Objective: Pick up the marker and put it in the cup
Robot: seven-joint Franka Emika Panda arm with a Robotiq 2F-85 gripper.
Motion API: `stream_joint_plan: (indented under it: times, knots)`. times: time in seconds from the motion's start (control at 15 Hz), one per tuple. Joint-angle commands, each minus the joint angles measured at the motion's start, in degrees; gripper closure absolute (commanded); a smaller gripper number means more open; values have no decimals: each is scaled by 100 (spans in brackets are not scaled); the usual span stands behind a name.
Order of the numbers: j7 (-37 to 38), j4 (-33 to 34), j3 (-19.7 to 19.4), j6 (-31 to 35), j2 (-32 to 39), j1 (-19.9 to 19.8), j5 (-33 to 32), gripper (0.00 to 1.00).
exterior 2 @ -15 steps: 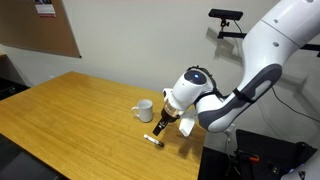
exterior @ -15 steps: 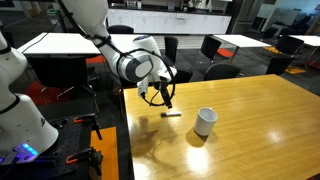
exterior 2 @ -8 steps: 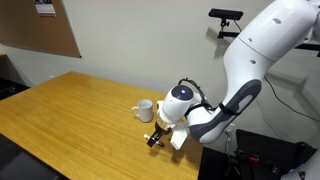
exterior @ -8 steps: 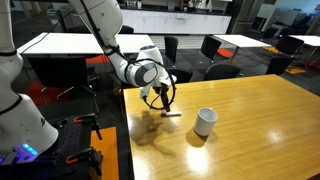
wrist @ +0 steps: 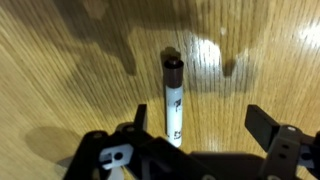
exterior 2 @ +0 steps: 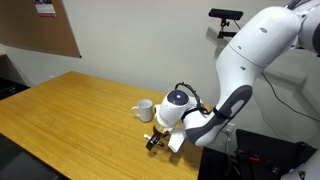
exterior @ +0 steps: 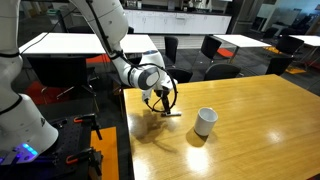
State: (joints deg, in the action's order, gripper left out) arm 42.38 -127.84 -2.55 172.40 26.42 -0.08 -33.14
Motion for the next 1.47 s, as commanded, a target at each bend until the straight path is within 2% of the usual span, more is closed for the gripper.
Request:
stream_joint_plan:
  times: [0.0, 0.4, 1.33, 1.4]
  knots:
    - [-426, 95, 316, -54, 49, -367, 168, 0]
    - [-871, 175, 728, -124, 133, -880, 260, 0]
    - [-759, 612, 689, -320, 499, -854, 192, 0]
    - [-762, 628, 693, -327, 515, -858, 193, 8]
